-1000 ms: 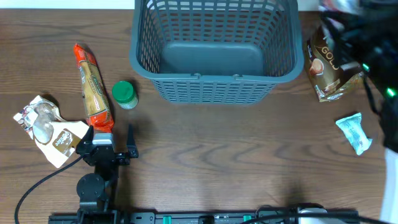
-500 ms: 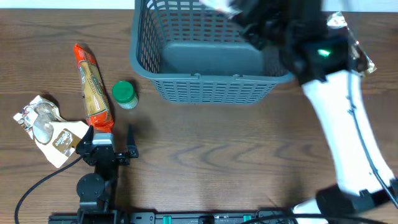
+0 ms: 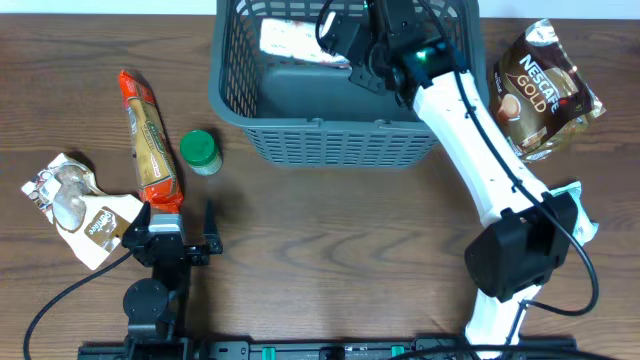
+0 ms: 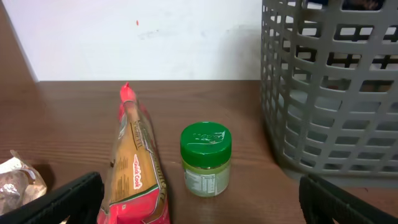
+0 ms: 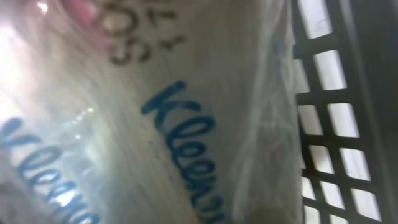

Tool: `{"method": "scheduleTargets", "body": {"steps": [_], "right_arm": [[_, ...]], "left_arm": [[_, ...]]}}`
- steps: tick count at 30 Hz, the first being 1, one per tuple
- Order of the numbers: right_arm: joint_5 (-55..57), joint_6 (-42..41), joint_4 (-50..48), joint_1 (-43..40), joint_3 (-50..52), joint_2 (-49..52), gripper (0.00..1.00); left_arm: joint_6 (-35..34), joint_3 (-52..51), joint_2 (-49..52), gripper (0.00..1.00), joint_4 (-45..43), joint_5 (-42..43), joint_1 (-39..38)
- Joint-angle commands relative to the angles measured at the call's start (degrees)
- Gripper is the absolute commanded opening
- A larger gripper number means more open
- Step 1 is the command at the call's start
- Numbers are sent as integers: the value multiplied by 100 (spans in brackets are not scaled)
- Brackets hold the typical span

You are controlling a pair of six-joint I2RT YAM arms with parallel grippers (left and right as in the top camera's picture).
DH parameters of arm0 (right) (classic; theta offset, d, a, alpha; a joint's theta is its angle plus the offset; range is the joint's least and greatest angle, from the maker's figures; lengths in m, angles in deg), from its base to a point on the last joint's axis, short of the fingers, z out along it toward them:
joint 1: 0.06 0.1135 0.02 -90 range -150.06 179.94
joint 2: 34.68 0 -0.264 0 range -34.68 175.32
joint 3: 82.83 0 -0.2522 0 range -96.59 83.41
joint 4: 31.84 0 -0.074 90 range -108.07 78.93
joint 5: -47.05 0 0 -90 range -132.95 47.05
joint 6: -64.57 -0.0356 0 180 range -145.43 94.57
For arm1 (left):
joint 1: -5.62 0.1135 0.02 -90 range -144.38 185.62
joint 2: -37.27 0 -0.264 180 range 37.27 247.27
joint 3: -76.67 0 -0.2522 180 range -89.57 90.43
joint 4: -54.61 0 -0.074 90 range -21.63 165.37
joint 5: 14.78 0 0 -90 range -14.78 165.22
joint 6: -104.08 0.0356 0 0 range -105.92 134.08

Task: Pack container
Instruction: 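Lift the tissue pack with the right gripper and drop it into the basket, then move the right gripper to the Nescafé Gold pouch and grasp it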

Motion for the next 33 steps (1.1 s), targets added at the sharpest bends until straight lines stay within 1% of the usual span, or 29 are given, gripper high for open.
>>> {"method": "scheduleTargets", "body": {"steps": [1, 3, 4, 5, 6, 7, 14, 19, 22, 26, 29, 33], "right_arm": [[52, 35, -76, 20, -103, -48, 1], [57, -9, -111, 20, -103, -48, 1], [63, -120, -155, 20, -103, -48, 18], [83, -260, -192, 20, -103, -52, 57], [83, -380, -212, 20, -103, -63, 92], [81, -446, -219, 20, -103, -85, 99], [94, -1353, -328, 31, -120, -369, 99], [295, -2256, -131, 17, -133, -997, 99], [721, -2507, 234, -7, -136, -1537, 99], [1469, -2964, 1069, -111, -136, -2356, 99], [1891, -3550, 1692, -293, -136, -2898, 99], [2111, -4334, 2243, -859, -136, -3421, 95]], "left_arm": [[17, -103, -7, 99, 216, -48, 15], [17, -103, -7, 99, 216, -50, 15], [17, -103, -7, 99, 216, -48, 15], [17, -103, -7, 99, 216, -50, 15], [17, -103, -7, 98, 216, -48, 15], [17, -103, -7, 99, 216, -48, 15], [17, -103, -7, 98, 216, -48, 15], [17, -103, -7, 98, 216, -50, 15], [17, -103, -7, 99, 216, -50, 15], [17, -103, -7, 99, 216, -48, 15], [17, -103, -7, 99, 216, -50, 15], [17, -103, -7, 98, 216, -48, 15]]}}
